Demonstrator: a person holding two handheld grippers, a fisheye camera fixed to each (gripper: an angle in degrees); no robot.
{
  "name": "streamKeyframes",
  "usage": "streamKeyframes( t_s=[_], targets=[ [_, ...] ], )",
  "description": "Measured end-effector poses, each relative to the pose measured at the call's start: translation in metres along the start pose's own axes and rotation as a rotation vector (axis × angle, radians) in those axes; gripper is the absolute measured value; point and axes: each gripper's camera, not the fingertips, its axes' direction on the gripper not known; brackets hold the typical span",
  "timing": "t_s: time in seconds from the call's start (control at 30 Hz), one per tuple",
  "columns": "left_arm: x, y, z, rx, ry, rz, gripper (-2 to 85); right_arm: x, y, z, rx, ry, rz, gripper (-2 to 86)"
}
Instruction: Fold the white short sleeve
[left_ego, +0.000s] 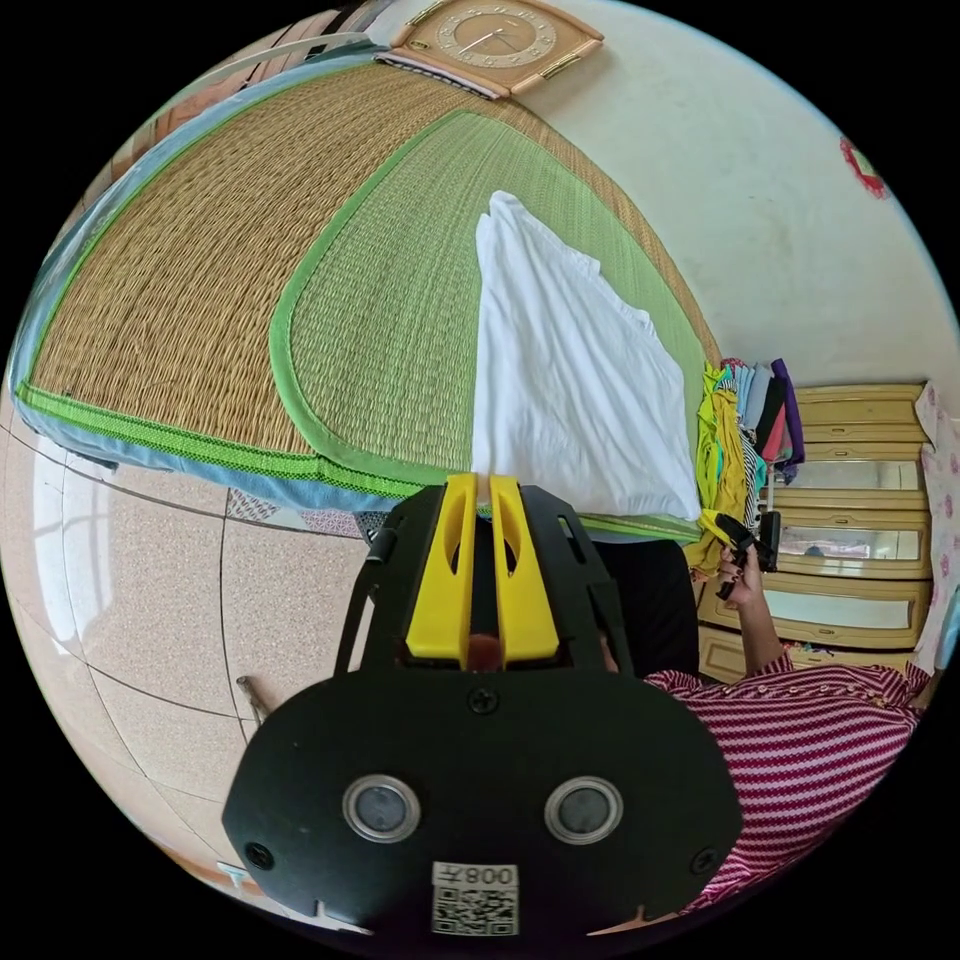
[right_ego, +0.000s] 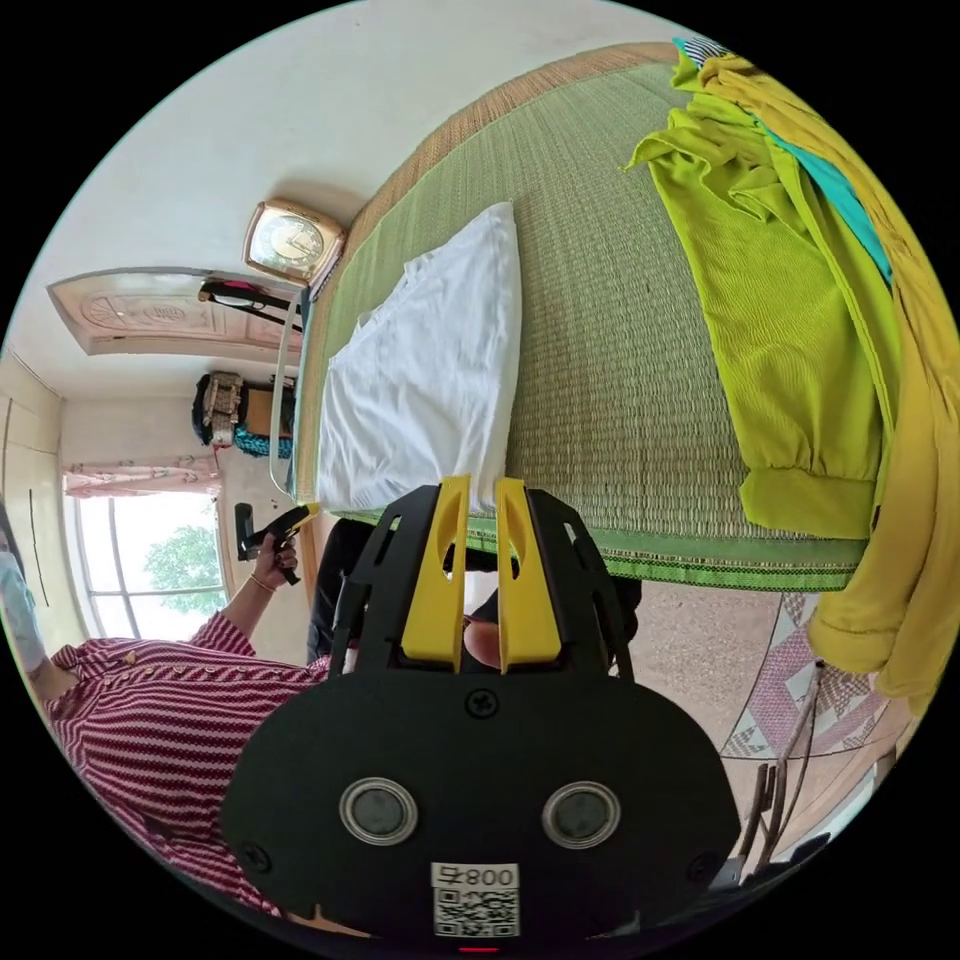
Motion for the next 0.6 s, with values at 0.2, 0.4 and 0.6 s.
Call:
streamKeyframes(
  t_s=[0.2, 0.4, 0.6],
  targets=[
    [0.004, 0.000, -0.001, -0.013, 0.014, -0.003, 1.4, 0.009, 0.010, 0.017, -0.038, -0.001, 0.016, 4.5],
    [0.015, -0.004, -0.050, 0.087, 0.017, 0.072, 0.8, -0.006, 0.002, -0.021, -0.048, 0.022, -0.078, 1.1],
    [0.005, -0.001, -0.019, -0.039, -0.065, 0.032, 0.7, -0.003, 0.007, -0.015, -0.120, 0.050, -0.102, 0.4]
  ],
)
